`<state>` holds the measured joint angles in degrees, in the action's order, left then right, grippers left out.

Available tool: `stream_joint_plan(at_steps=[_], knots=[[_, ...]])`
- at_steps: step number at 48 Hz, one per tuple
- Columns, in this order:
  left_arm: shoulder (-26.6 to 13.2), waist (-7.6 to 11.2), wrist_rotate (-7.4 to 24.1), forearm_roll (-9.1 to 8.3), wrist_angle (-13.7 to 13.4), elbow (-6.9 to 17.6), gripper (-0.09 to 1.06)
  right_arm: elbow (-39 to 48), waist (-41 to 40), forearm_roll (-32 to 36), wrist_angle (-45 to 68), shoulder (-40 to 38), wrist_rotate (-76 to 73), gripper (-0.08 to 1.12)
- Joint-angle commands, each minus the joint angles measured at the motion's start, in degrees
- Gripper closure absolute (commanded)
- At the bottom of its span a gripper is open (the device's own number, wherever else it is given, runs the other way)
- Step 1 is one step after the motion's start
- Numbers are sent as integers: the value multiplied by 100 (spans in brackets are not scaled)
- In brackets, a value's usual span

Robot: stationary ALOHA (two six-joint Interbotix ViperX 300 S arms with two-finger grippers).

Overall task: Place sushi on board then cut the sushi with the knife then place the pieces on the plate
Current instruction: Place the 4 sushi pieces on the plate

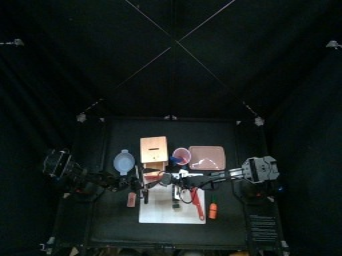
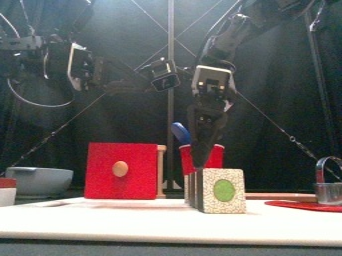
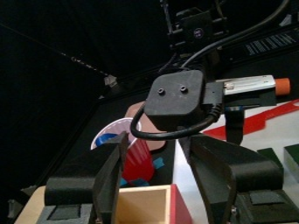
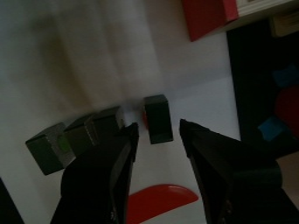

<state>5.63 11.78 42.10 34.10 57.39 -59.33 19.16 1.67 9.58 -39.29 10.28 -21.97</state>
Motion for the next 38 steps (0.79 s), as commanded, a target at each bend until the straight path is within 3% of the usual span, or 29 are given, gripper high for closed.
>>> stream_joint_plan(at_steps=[1,15,27,38], knots=[[123,-9,18,123,70,-18,11,-88,-53,62,35,-105,9,24],[387,-53,35,360,79,-290,11,18,-18,0,229,-26,9,24],[633,-114,35,475,88,-466,11,141,-35,26,369,79,9,24],[650,-123,26,501,88,-475,11,193,-53,62,422,158,18,25]])
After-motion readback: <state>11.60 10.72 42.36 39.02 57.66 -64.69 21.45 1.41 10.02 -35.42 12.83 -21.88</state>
